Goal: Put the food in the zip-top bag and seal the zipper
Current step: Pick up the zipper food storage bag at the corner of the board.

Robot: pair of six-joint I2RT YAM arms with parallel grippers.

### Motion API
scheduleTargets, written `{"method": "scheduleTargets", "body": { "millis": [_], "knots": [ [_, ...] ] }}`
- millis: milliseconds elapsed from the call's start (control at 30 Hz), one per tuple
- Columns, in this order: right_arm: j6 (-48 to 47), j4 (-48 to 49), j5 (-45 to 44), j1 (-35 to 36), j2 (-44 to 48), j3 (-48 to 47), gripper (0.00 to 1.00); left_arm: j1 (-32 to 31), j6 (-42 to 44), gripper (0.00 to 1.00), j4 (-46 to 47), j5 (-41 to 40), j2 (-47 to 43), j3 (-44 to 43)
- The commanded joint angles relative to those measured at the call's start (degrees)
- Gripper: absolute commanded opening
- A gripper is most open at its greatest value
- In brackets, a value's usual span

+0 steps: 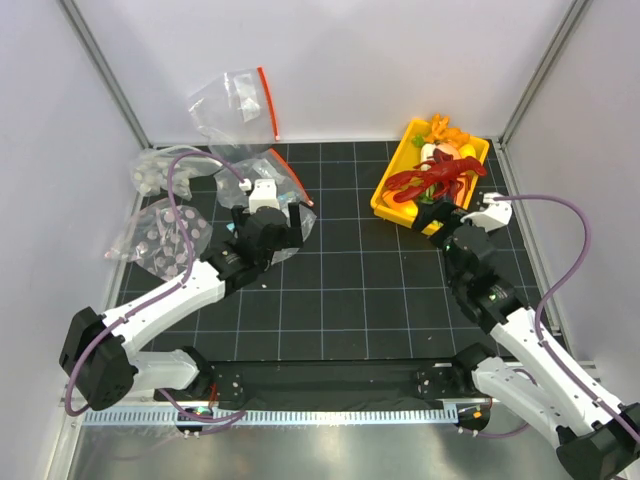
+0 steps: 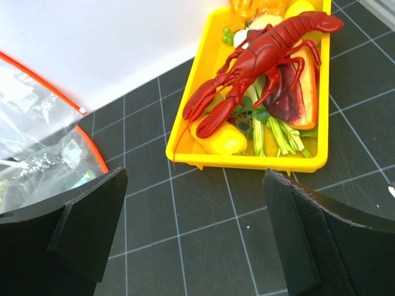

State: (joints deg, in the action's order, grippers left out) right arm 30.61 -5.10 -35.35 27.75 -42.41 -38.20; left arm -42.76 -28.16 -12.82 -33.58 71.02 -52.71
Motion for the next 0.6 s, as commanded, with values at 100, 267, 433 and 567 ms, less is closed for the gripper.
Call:
{"method": "scheduleTargets", "body": {
  "millis": [100, 267, 433, 567],
  "knots": [
    [0.9, 2.6, -1.9, -0.1, 1.3, -0.4, 1.0, 0.9, -4.4, 1.0, -0.5, -7.1, 1.1, -1.9],
    [-0.1, 3.6, -1.7, 0.0, 2.0, 0.4, 1.0, 3.6, -6.9, 1.0, -0.9, -7.9, 2.3, -2.3],
    [-0.8, 3.5, 0.1, 0.0, 0.8, 0.1, 1.0, 10.1, -13.4, 1.0, 1.3, -2.6, 5.7, -3.5],
    [-1.6, 3.1, 2.1, -0.1, 0.7, -0.4, 1.0, 15.2, -16.7, 1.0, 1.1, -2.0, 11.2, -9.3]
  ]
}}
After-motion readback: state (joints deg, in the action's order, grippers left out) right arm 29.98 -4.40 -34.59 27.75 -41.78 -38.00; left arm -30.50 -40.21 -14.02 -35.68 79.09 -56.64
